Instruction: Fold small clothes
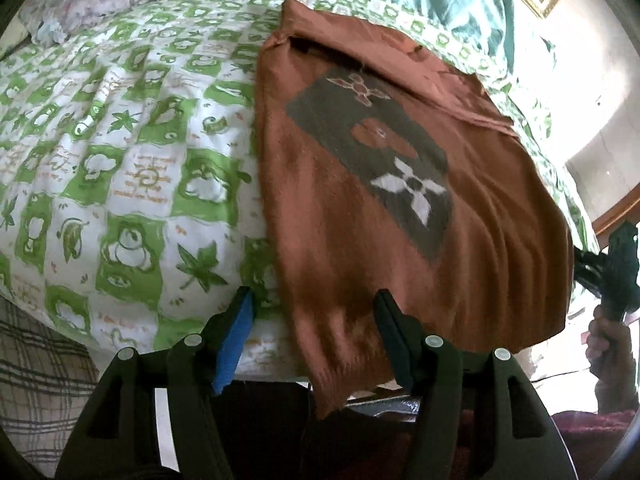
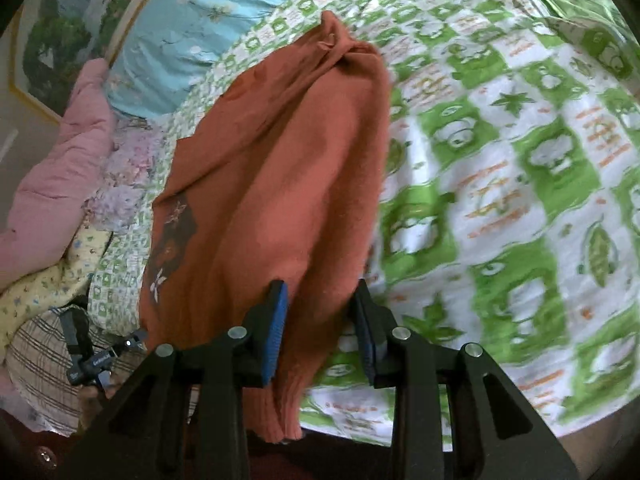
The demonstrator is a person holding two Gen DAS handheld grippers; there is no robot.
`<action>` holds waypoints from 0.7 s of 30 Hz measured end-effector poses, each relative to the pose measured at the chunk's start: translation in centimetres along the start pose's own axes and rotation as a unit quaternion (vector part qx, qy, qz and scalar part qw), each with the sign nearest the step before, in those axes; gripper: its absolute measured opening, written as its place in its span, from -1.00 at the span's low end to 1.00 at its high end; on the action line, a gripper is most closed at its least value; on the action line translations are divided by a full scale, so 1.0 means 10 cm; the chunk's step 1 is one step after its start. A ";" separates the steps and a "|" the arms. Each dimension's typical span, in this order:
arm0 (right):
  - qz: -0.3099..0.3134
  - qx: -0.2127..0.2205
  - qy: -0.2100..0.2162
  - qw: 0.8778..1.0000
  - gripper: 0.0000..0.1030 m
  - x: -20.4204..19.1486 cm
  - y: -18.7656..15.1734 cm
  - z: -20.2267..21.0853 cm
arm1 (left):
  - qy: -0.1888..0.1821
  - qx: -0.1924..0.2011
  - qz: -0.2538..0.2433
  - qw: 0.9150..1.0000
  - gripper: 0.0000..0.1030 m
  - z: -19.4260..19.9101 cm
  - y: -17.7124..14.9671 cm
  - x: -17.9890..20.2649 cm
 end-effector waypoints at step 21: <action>-0.051 0.034 -0.007 0.998 -0.92 0.67 0.11 0.59 | -0.040 -0.043 0.007 0.998 -0.51 -0.05 -0.05 -0.01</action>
Point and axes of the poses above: each gripper's, at about its wrist camera, not at the fingertips, and z roughly against the way its jaws point, x to its right, y to its top, the point moved 2 cm from there along -z, roughly the way its jaws point, and after that the axes turned 2 degrees about -y, right-handed, at the moved point
